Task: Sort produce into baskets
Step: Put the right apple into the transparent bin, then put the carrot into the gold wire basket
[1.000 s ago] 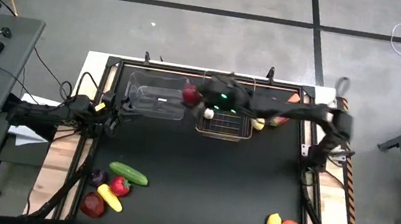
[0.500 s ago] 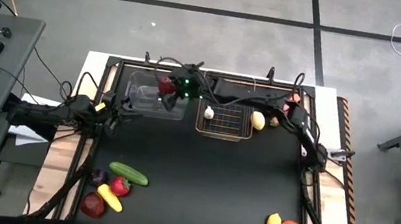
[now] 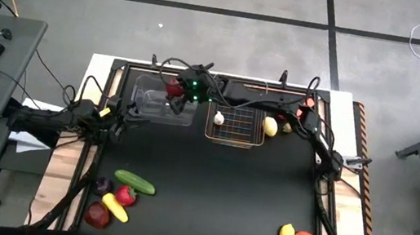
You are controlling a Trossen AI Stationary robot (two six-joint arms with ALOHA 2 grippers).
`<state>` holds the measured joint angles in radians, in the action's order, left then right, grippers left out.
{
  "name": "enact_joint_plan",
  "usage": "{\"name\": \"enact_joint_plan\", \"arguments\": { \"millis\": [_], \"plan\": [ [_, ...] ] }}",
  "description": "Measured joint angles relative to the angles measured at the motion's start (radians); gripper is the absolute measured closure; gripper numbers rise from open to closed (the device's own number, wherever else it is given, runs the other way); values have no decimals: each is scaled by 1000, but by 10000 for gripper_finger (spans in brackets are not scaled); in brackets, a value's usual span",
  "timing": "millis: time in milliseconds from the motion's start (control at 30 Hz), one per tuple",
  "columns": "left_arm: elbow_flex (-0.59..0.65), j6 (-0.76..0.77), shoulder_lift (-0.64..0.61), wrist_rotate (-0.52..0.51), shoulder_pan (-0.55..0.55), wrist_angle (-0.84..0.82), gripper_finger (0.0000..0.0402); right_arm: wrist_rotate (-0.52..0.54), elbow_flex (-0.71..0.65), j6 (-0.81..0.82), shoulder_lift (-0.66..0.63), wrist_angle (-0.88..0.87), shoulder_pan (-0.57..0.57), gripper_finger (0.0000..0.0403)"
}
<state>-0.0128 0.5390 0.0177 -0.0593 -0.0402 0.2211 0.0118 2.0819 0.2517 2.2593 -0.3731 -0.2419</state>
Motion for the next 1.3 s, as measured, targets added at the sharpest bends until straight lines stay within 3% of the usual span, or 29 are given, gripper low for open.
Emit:
{"name": "enact_joint_plan", "arguments": {
  "millis": [200,433,600,767,1100,1300],
  "plan": [
    [0,0,0,0,0,0,402,-20,0,82,0,-30,-19,10],
    [0,0,0,0,0,0,402,-16,-1,82,-14,30,-49,24],
    [0,0,0,-1,0,0,402,-20,-2,34,-77,-28,-88,25],
    [0,0,1,2,0,-1,402,66,-2,-54,-159,-203,-125,25],
    [0,0,2,3,0,0,402,266,-2,-73,-306,-714,-225,25],
    [0,0,2,3,0,0,402,406,-2,-73,-380,-922,-229,25]
  ]
}}
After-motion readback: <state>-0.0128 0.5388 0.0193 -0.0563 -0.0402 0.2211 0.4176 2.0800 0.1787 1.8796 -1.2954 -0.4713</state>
